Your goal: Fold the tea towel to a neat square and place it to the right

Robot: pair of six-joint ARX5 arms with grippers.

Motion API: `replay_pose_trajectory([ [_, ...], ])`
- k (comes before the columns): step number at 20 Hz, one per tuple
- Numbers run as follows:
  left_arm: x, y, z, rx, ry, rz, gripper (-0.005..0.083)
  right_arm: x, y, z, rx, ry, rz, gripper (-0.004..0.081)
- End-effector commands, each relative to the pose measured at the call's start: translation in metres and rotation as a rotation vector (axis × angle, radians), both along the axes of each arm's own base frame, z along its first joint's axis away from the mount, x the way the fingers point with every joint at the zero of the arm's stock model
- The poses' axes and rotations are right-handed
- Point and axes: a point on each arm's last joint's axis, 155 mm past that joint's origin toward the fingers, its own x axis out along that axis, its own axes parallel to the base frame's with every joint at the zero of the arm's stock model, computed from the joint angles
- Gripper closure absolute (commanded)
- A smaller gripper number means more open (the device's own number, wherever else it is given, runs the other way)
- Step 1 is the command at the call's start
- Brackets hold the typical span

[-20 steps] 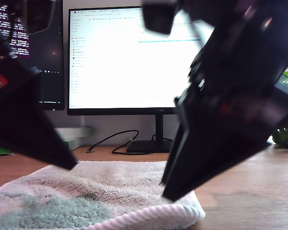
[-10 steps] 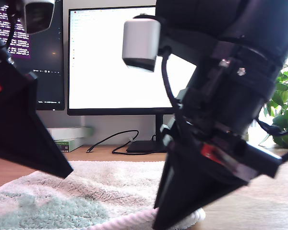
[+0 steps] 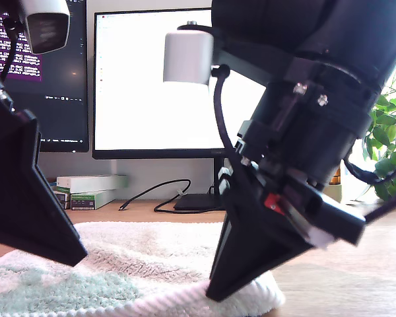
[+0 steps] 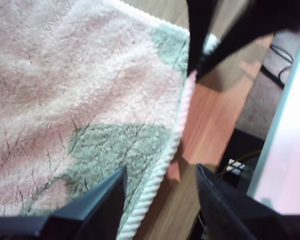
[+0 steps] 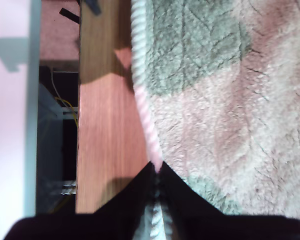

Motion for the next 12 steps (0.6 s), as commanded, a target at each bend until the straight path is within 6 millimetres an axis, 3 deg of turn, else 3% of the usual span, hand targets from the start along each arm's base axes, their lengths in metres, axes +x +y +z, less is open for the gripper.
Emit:
replay_pose_trajectory([
  [1, -0.005, 0.004, -0.009, 0.027, 0.003, -0.024, 0.0352, 0.009, 0.007, 0.020, 0.043, -0.027, -0.014, 0.0783],
  [7, -0.013, 0.013, -0.018, 0.100, -0.004, -0.082, 0.0320, 0.016, 0.005, 0.040, 0.068, -0.047, -0.032, 0.0783],
  [12, 0.006, 0.036, -0.027, 0.218, -0.073, -0.004, 0.0320, 0.017, 0.002, 0.049, 0.082, -0.057, -0.040, 0.0783],
])
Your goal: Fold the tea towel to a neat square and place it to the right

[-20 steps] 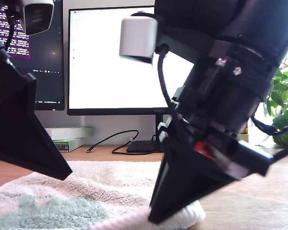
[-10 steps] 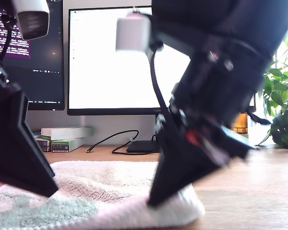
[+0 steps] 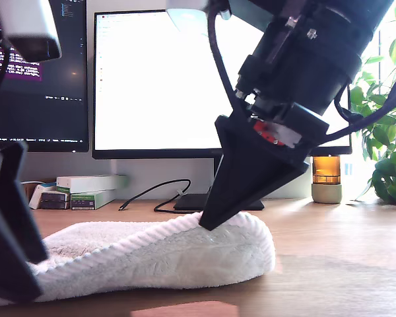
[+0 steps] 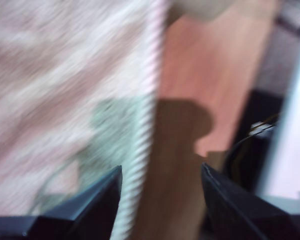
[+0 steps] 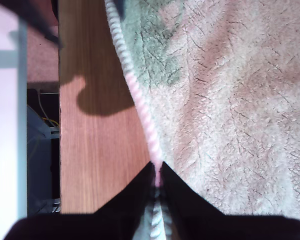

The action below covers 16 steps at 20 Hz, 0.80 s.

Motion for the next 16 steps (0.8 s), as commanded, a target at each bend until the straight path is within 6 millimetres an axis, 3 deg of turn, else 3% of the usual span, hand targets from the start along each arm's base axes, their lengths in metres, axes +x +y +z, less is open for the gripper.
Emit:
replay_pose_trajectory([
  [1, 0.002, 0.009, -0.011, 0.047, -0.002, 0.009, 0.0320, 0.002, 0.002, 0.012, 0.031, -0.019, -0.005, 0.0783],
  [12, 0.021, 0.041, -0.029, 0.180, -0.016, 0.123, 0.0322, 0.008, -0.003, 0.028, 0.066, -0.046, -0.026, 0.0783],
  [16, 0.023, 0.047, -0.030, 0.196, -0.008, 0.142, 0.0376, 0.008, -0.002, 0.028, 0.068, -0.048, -0.025, 0.0783],
])
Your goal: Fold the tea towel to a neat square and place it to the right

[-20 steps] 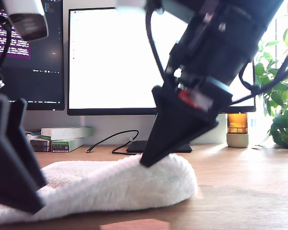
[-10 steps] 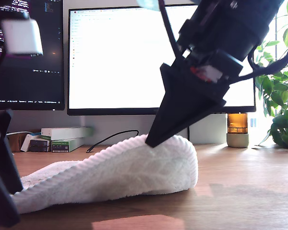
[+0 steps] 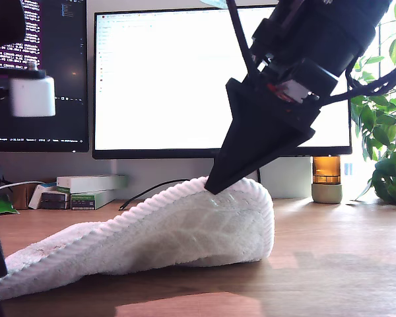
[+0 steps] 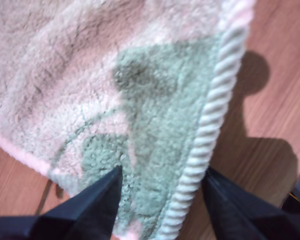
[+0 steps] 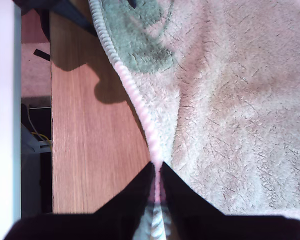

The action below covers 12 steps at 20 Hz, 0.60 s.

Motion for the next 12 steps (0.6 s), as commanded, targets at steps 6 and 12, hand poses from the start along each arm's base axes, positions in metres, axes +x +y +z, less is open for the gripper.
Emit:
replay_pose_trajectory([
  [6, -0.006, 0.010, -0.009, 0.042, 0.022, 0.001, 0.0624, 0.002, 0.002, 0.005, 0.017, -0.009, -0.004, 0.0783],
  [12, 0.000, 0.022, 0.010, 0.125, 0.010, 0.031, 0.0798, 0.013, -0.006, 0.005, 0.013, -0.010, -0.043, 0.0783],
])
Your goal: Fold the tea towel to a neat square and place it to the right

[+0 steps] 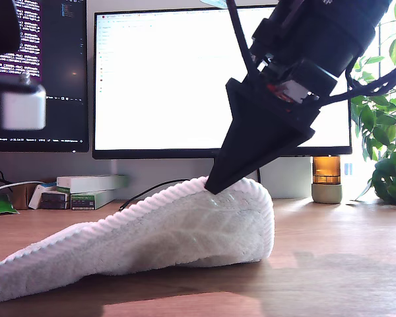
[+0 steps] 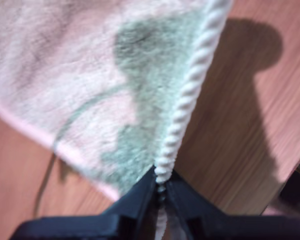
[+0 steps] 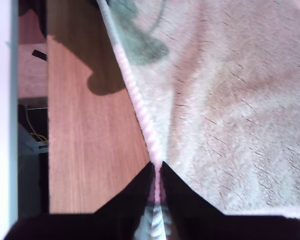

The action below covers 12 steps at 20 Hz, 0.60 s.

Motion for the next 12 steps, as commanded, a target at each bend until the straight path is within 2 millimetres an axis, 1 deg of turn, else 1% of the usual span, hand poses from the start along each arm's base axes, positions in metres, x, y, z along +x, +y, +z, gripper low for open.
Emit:
replay_pose_trajectory([
  [1, 0.002, 0.003, 0.009, 0.029, -0.001, 0.008, 0.0798, 0.007, -0.003, 0.004, 0.011, -0.007, -0.025, 0.0783],
  [2, -0.001, 0.007, 0.012, 0.045, 0.017, 0.016, 0.0798, 0.009, -0.006, 0.003, 0.007, -0.003, -0.036, 0.0783],
  [4, -0.008, 0.015, 0.015, 0.078, 0.053, 0.034, 0.0798, 0.006, -0.013, -0.002, -0.018, 0.026, -0.050, 0.0783],
  [6, -0.011, 0.018, 0.026, 0.088, 0.062, 0.030, 0.0798, 0.001, -0.019, -0.006, -0.040, 0.056, -0.060, 0.0783],
  [12, -0.013, 0.004, 0.072, 0.048, 0.082, -0.024, 0.0798, -0.013, -0.034, -0.002, -0.071, 0.087, -0.063, 0.0783],
])
